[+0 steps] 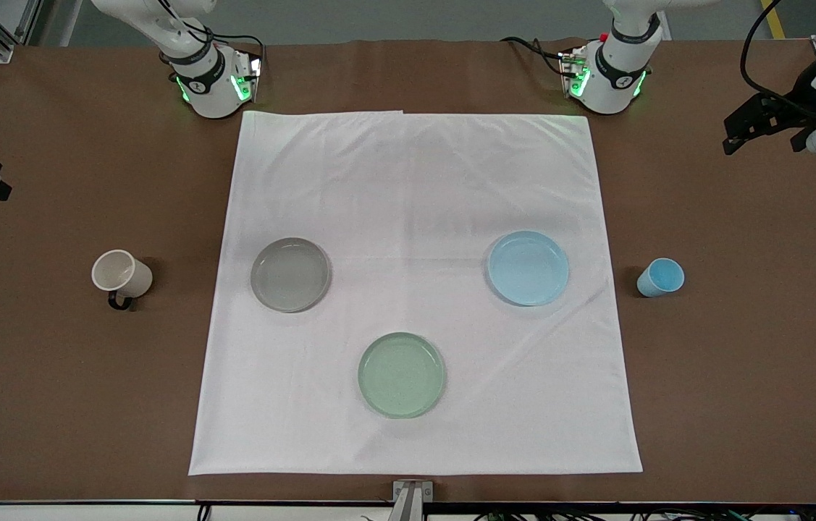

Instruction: Place blue cup in blue plate and white mug in gray plate

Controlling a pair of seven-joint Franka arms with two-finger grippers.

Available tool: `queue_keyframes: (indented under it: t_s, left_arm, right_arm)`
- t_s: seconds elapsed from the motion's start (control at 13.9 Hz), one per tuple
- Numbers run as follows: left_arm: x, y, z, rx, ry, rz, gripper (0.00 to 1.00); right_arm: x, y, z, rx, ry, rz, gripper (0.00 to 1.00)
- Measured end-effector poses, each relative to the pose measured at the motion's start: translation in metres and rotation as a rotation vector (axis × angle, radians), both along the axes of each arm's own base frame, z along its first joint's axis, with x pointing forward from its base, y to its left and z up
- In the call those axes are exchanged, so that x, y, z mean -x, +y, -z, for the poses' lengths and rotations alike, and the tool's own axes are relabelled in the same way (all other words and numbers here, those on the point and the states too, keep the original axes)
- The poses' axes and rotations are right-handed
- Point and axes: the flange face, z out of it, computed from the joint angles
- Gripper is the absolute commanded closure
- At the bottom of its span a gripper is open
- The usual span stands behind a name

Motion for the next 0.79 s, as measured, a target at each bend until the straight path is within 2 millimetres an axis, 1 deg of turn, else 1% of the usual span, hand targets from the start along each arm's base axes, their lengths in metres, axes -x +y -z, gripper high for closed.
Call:
queue_keyframes:
  t_s: [0.29,0.43,0.58,0.72,0.79]
  left_arm:
    - [-0.001,0.002,0.002,-0.011,0.002,-0.002,0.0]
    - [-0.008,0.005,0.011,-0.013,0.021,-0.007,0.0]
    - [-0.022,0.016,0.035,-0.049,0.065,-0.018,0.0]
    - [-0.042,0.032,0.071,-0.058,0.104,-0.039,0.0]
    - [-0.05,0.038,0.094,-0.056,0.115,-0.045,0.0]
  right_arm:
    - [0.0,0.0,0.0,0.0,0.0,0.0,0.0]
    - [0.0,0.0,0.0,0.0,-0.001,0.001,0.0]
    - [0.0,-0.001,0.0,0.001,-0.001,0.002,0.0]
    - [0.0,-0.002,0.0,0.004,0.001,0.004,0.0]
    - [-0.001,-0.003,0.002,0.005,0.004,0.006,0.0]
